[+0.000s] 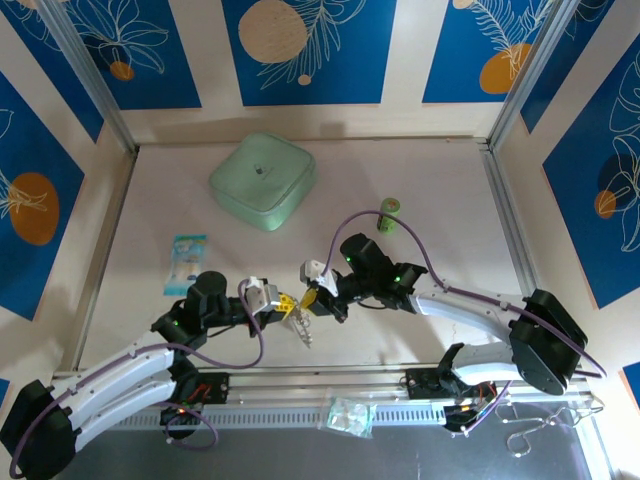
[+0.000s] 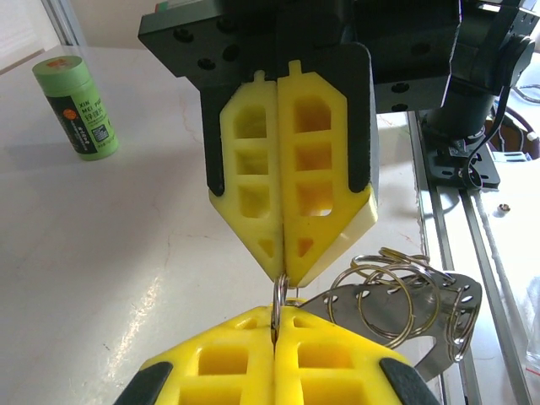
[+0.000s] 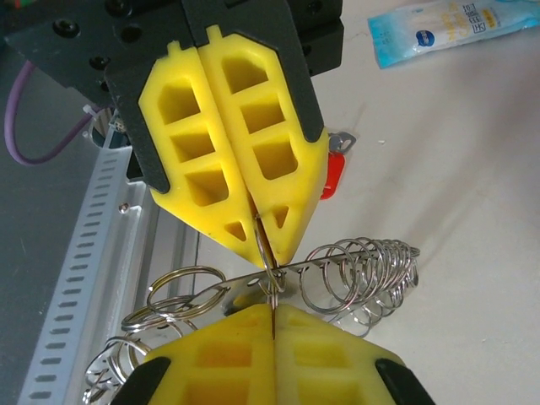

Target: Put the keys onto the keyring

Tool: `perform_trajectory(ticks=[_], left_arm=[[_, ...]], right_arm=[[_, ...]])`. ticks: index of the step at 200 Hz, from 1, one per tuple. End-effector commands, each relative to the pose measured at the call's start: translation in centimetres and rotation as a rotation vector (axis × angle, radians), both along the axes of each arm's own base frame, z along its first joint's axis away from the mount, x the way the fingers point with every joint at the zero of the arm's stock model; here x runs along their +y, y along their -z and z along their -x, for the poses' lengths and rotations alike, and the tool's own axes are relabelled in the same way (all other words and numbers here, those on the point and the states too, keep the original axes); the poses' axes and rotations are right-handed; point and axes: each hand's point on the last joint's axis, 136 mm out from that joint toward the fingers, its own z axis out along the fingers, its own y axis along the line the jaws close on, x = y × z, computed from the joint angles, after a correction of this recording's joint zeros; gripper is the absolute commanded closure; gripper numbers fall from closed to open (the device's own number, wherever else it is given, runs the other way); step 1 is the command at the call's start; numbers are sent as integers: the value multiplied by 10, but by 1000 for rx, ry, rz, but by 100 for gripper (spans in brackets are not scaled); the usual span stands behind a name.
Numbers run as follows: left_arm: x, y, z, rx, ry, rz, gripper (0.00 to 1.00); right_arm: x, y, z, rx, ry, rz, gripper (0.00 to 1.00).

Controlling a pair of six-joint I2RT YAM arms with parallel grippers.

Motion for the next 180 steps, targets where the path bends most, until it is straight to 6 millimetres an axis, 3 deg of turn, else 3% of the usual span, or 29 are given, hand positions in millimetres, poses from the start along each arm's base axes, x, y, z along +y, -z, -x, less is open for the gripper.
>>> perform_trajectory(ticks=[1,63,140,180], left_arm=[[-3,-13,-2,-52,0,37,100],[-8,-38,-2,-75,8,161,100],[-10,-42,-5,-83,3,182,100],[-13,-41,-1,-49,30,191,100]], right_arm=[[3,-9,7,1,-43,-21,100],[5,13,9,44,-36,-19,100],[1,10,10,-30,-16,-49,100],[2,2,8,-58,8,-90,89]])
